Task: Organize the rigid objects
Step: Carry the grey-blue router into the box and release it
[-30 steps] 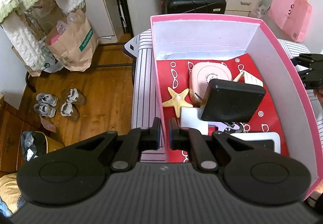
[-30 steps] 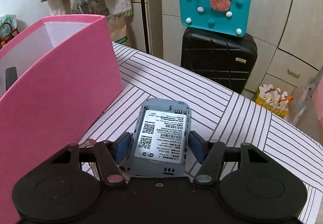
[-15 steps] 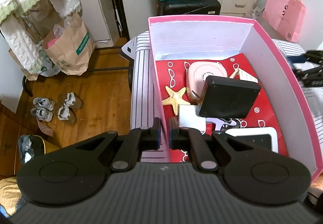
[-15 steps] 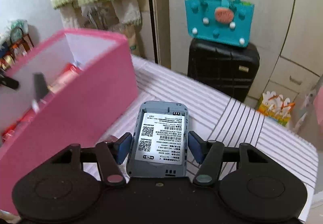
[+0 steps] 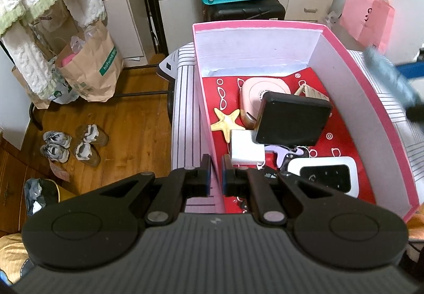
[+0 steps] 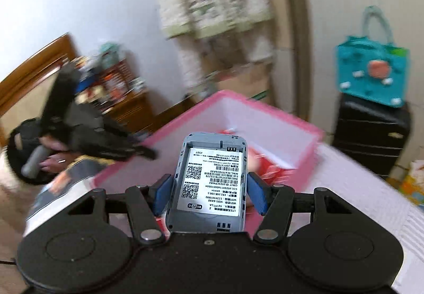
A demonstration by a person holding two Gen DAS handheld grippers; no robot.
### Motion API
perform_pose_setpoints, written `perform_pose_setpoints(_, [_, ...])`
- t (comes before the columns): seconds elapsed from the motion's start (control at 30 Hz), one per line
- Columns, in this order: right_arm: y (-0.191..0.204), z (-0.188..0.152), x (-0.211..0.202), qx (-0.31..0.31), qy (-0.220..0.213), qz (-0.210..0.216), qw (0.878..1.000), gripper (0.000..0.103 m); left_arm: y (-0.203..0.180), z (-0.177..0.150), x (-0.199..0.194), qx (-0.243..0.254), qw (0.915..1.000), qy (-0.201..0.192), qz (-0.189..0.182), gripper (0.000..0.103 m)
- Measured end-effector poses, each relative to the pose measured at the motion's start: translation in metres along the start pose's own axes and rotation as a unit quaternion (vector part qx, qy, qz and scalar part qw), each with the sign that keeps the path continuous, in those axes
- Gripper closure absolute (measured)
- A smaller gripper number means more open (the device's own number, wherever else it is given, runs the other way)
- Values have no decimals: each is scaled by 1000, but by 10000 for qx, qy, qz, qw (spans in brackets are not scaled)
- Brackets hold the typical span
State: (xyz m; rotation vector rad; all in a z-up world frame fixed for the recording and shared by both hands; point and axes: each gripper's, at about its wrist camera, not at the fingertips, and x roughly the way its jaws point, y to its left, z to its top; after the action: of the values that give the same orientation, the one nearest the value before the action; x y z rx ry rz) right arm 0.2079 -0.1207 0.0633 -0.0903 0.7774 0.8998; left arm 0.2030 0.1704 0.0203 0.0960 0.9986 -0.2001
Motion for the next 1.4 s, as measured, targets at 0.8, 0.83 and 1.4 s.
perform_pose_setpoints(0.8, [28,6,119,1009,1461,811,9808,35,2,-6,-2,2,9999,-134,-85,96])
perform_pose_setpoints(0.83, [28,5,106,966,1309,787,9835,35,2,-7,-2,5,9999,-143,-88,96])
perform_pose_setpoints(1.4, [-46,-80,-6,429,-491,-1490,9867,41,-3,-10,-3,-82,9997,-241,25,96])
